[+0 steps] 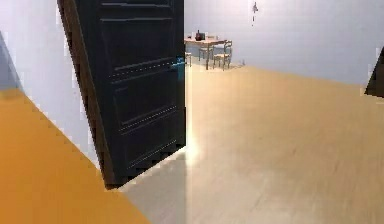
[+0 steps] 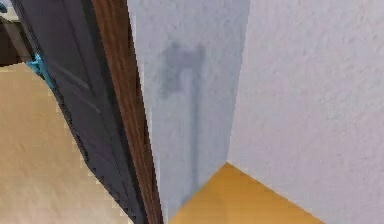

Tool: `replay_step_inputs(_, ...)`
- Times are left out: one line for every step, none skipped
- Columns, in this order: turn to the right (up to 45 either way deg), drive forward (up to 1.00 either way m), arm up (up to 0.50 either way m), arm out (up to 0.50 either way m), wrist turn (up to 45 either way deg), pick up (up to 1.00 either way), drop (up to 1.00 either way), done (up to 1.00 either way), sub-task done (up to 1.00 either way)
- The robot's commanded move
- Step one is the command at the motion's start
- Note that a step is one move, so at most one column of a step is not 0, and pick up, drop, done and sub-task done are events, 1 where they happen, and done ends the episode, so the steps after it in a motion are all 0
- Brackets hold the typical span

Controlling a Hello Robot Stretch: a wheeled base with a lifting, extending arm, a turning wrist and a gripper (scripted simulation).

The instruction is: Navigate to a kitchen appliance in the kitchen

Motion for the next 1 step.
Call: replay_step_inputs(0.0, 0.30, 0.00, 0.00, 0.0, 0.00, 0.00, 0.00, 0.00)
